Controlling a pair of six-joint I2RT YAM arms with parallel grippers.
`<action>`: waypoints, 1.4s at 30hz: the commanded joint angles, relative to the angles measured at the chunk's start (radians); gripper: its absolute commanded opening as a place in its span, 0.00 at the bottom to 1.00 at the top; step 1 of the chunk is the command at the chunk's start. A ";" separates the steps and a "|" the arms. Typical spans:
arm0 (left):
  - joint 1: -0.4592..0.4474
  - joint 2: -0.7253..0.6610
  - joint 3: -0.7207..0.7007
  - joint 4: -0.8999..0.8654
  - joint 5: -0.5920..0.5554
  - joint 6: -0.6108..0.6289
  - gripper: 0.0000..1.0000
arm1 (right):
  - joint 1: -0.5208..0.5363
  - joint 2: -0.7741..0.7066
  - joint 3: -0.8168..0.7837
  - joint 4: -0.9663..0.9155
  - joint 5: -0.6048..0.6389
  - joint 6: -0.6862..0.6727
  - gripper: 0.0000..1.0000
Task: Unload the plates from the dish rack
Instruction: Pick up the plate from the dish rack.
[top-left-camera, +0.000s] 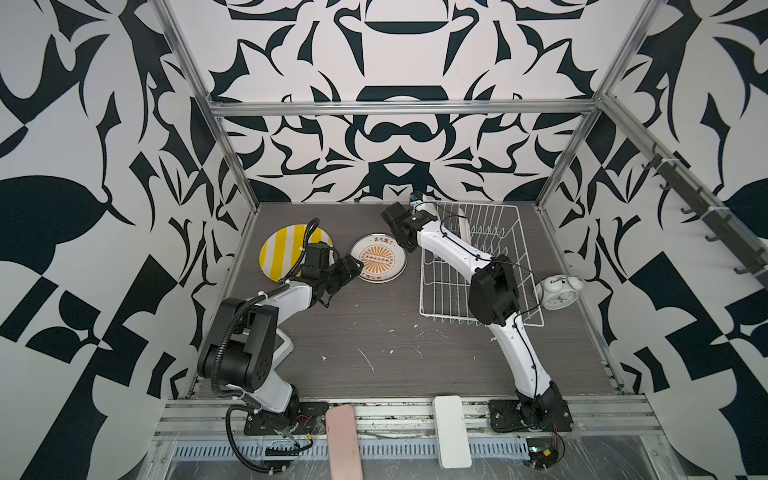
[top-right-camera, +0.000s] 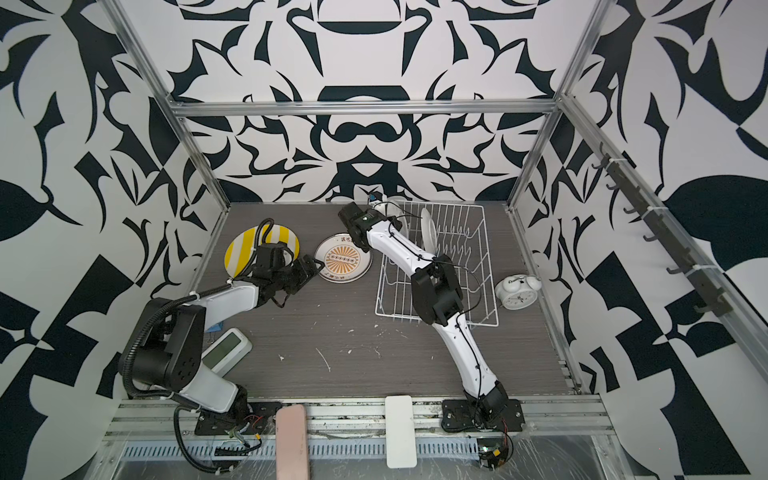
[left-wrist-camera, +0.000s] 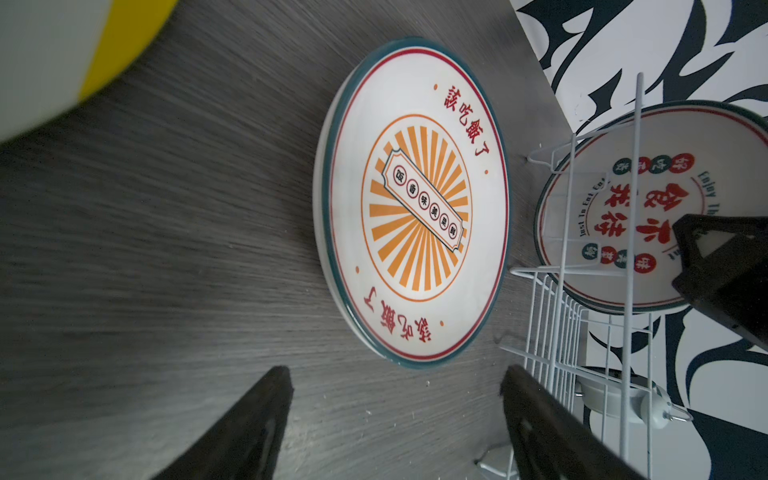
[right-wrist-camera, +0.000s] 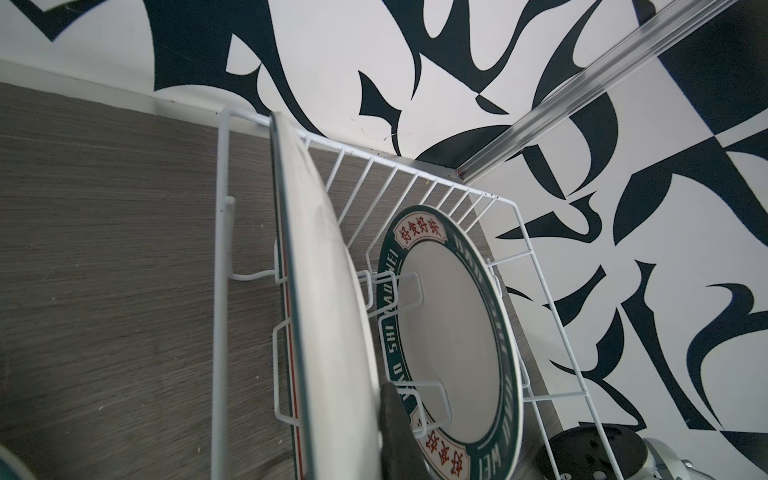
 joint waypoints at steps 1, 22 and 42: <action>-0.001 -0.028 0.009 -0.012 0.008 0.002 0.84 | 0.015 -0.107 0.009 0.039 0.062 0.000 0.00; -0.002 -0.045 0.006 -0.019 0.008 0.002 0.84 | 0.035 -0.167 0.001 0.059 0.112 -0.010 0.00; -0.004 -0.132 -0.028 -0.027 0.011 -0.003 0.84 | 0.120 -0.307 -0.150 0.318 0.260 -0.255 0.00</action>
